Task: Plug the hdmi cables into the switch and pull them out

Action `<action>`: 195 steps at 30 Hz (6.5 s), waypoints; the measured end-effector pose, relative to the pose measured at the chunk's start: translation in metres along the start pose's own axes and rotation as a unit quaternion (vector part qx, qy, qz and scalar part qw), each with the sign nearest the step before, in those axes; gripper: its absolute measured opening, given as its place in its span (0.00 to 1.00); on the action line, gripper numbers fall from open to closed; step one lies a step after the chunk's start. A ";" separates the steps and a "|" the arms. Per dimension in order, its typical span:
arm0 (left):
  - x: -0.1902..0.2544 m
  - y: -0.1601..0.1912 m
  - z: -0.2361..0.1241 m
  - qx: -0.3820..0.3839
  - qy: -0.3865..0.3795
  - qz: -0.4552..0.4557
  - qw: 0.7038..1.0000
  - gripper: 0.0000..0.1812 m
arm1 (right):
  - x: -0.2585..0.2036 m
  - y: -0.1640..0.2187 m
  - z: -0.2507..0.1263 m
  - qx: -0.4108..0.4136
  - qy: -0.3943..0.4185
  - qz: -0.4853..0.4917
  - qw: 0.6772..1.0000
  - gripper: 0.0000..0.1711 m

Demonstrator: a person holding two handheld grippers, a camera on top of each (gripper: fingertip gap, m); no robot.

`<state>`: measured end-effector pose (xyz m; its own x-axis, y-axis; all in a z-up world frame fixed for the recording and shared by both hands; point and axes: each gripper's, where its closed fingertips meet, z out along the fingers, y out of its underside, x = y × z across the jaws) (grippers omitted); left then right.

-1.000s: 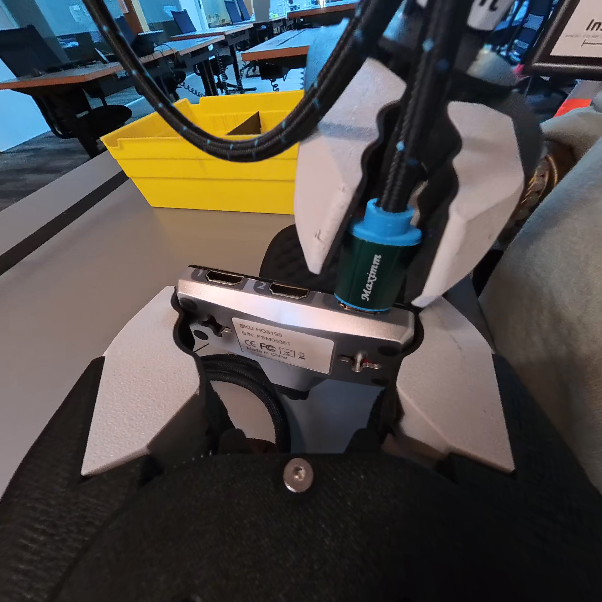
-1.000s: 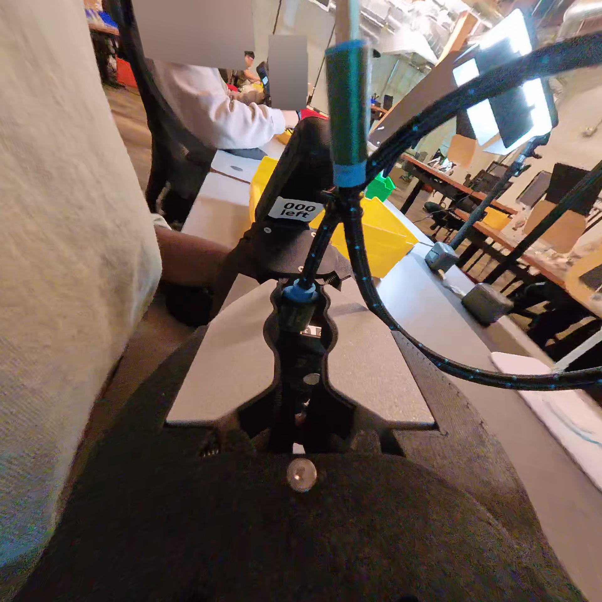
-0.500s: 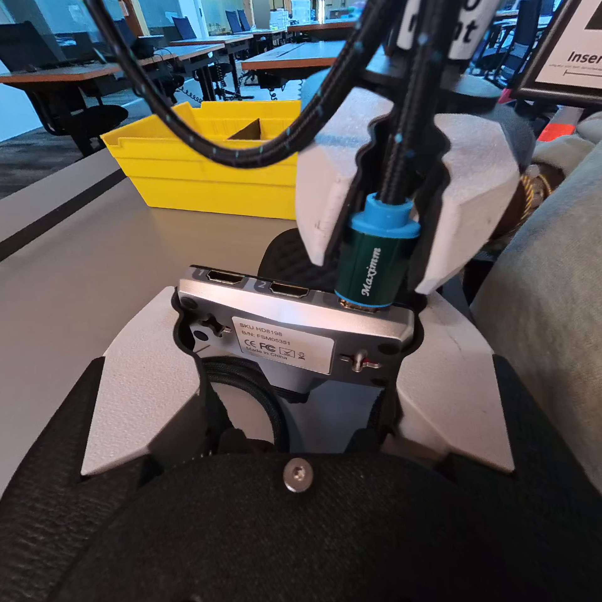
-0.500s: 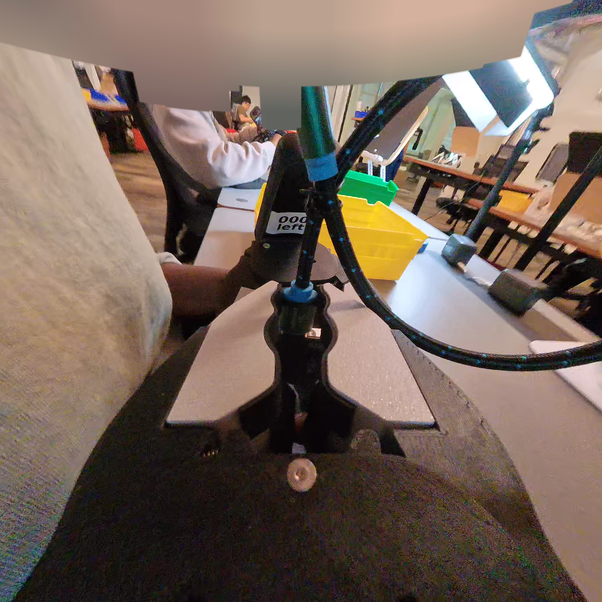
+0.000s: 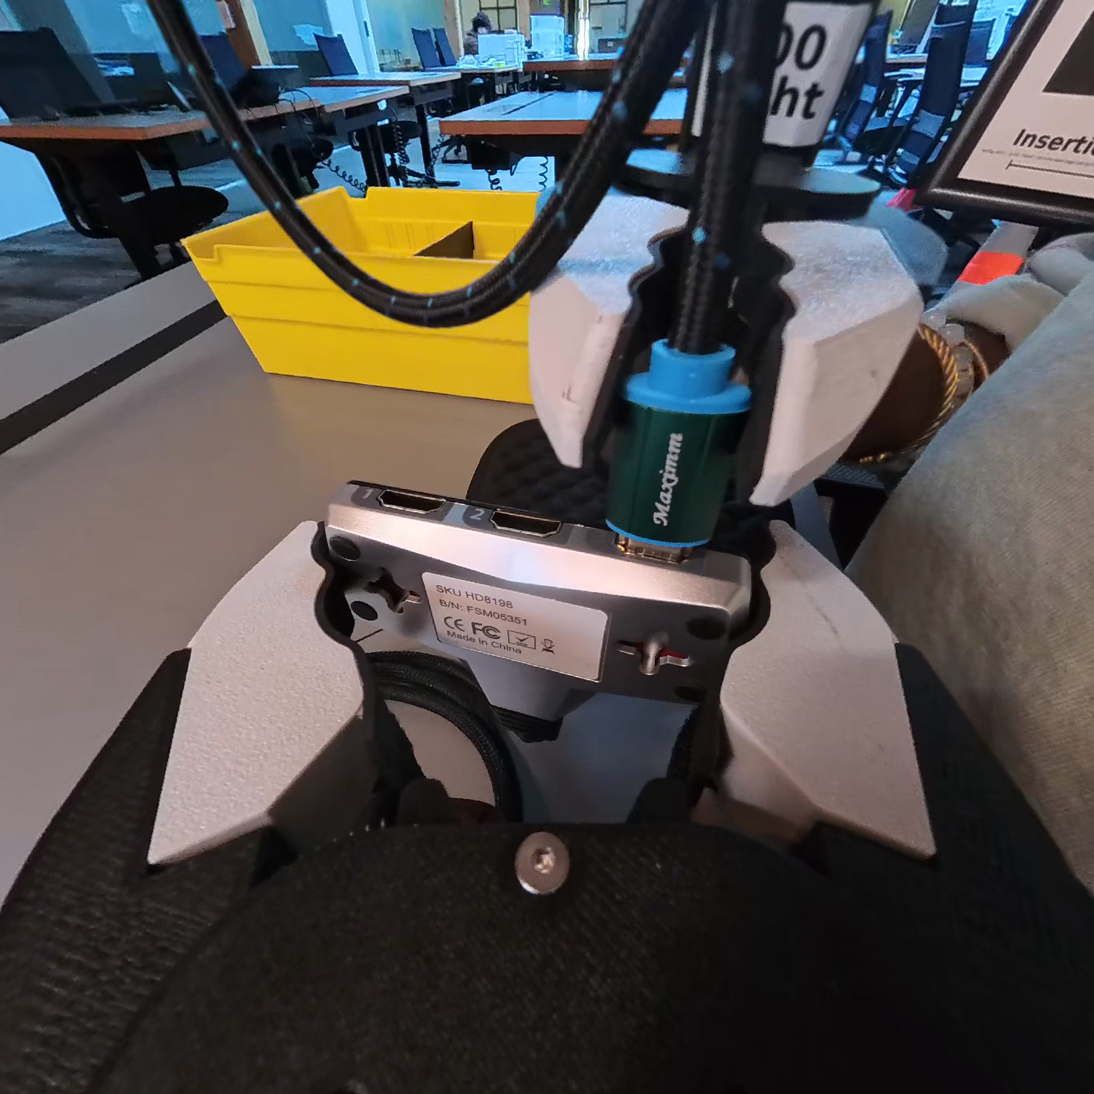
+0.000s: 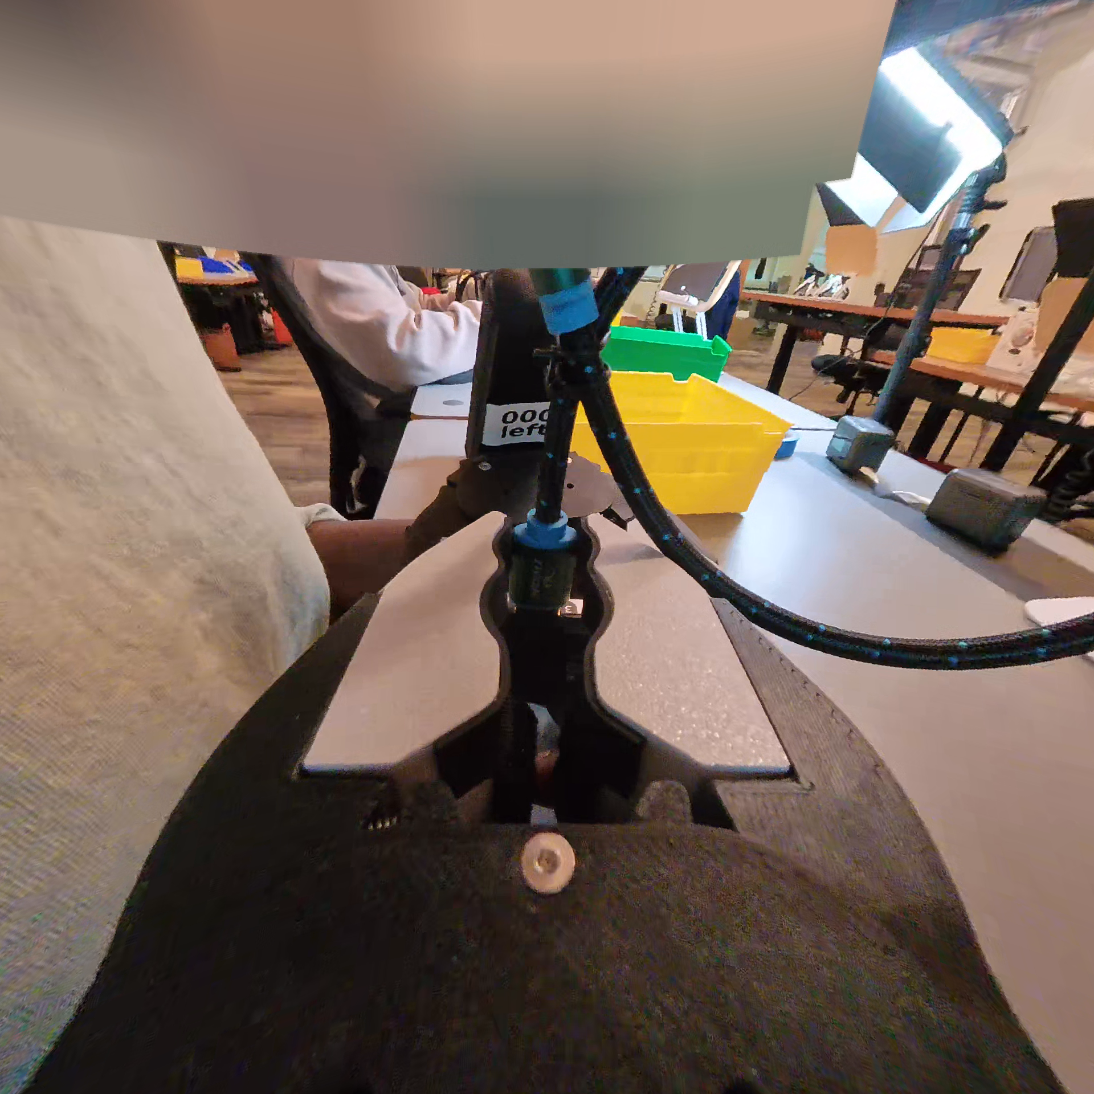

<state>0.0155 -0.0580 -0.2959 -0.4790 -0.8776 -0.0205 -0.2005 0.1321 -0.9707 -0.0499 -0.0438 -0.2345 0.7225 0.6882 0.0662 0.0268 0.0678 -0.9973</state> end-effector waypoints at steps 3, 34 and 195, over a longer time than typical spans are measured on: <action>0.001 -0.001 0.002 -0.001 -0.005 0.003 1.000 0.71 | -0.003 -0.001 -0.003 -0.007 0.006 -0.077 0.997 0.12; -0.007 0.003 -0.004 0.007 -0.031 0.005 0.999 0.71 | 0.115 -0.082 -0.227 -0.107 0.377 -0.086 0.916 0.12; -0.079 -0.044 -0.098 0.247 -0.356 -0.017 0.901 0.45 | 0.262 0.063 -0.341 -0.626 0.390 0.001 0.675 0.13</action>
<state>-0.0218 0.0509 -0.2283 0.2251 -0.9737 0.0338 0.2854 0.0327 -0.9579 0.3770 -0.1056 -0.2905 0.8542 0.0636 0.5161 0.2346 -0.9329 -0.2734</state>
